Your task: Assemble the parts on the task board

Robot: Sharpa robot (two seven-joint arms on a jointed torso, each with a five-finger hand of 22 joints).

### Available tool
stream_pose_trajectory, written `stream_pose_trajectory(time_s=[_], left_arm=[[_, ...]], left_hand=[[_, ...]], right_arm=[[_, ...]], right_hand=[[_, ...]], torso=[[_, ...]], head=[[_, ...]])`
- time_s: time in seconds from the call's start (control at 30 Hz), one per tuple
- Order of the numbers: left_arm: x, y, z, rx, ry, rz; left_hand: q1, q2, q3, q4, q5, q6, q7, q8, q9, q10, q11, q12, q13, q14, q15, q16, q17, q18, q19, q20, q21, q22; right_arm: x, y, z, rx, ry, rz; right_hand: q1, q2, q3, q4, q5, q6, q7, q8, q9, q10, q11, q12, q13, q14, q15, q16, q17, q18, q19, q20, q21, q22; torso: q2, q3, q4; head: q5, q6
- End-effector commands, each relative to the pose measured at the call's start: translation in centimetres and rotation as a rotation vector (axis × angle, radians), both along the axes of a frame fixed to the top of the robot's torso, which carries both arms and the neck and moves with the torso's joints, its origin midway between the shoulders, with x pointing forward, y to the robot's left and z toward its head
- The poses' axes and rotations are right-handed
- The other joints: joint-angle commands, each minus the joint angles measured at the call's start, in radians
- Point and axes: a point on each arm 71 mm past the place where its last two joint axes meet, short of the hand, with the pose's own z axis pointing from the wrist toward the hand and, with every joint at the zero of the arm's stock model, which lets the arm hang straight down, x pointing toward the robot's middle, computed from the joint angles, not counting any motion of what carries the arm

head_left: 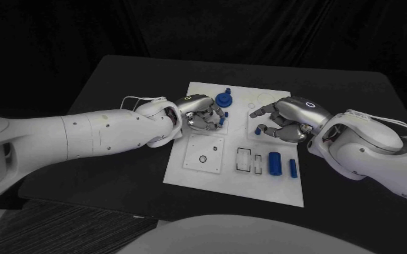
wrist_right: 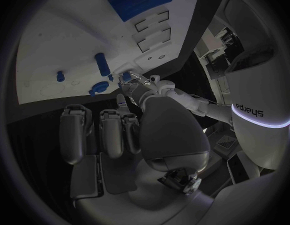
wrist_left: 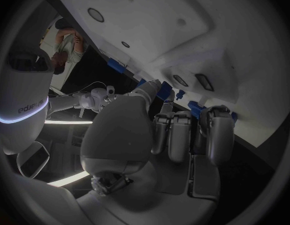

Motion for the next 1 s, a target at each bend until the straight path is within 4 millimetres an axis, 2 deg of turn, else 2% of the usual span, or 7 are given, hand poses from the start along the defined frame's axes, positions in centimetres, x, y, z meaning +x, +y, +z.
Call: stream_pose_trajectory(time_s=[0.03,0.67,1.0], left_arm=[[-0.08,-0.19,-0.11,-0.010,-0.003,-0.005],[-0.26,0.03,-0.76,-0.011,0.002,-0.004],[-0.29,0.08,-0.87,-0.007,0.009,-0.003]], left_hand=[[0.009,0.001,-0.002,-0.007,-0.005,0.005,0.000,-0.005,-0.001,0.104,0.008,0.003,0.263,0.106,0.007,0.007,0.263,-0.008,0.044,0.006,0.000,0.225],[0.009,-0.003,-0.005,-0.009,-0.025,0.001,0.002,-0.012,-0.004,0.104,0.010,0.003,0.263,0.106,0.008,0.007,0.263,-0.008,0.043,0.007,-0.001,0.224],[0.009,-0.006,-0.007,-0.010,-0.030,-0.003,0.003,-0.015,-0.006,0.104,0.010,0.003,0.263,0.106,0.009,0.007,0.263,-0.008,0.043,0.007,-0.002,0.224]], right_arm=[[0.02,-0.03,0.19,0.008,-0.012,-0.009],[0.01,-0.05,0.07,-0.003,0.000,-0.009],[0.02,0.05,0.02,-0.006,0.003,-0.007]], right_hand=[[-0.011,0.000,-0.001,-0.004,-0.001,0.008,0.001,0.004,0.001,0.104,-0.004,-0.003,0.263,0.072,-0.003,-0.001,0.104,0.009,0.047,-0.005,-0.002,0.220],[-0.011,0.000,0.000,-0.005,-0.002,0.013,0.000,0.006,0.002,0.104,-0.005,-0.003,0.263,0.072,-0.004,-0.001,0.104,0.009,0.047,-0.006,-0.002,0.220],[-0.011,0.000,0.001,-0.006,-0.002,0.017,-0.001,0.008,0.002,0.104,-0.006,-0.003,0.263,0.072,-0.004,-0.001,0.104,0.009,0.047,-0.007,-0.003,0.220]], torso=[[0.002,0.0010,-0.0010],[-0.001,-0.0014,0.0009],[0.000,-0.0003,0.0006]], head=[[0.001,0.000],[0.001,0.000],[0.002,0.000]])
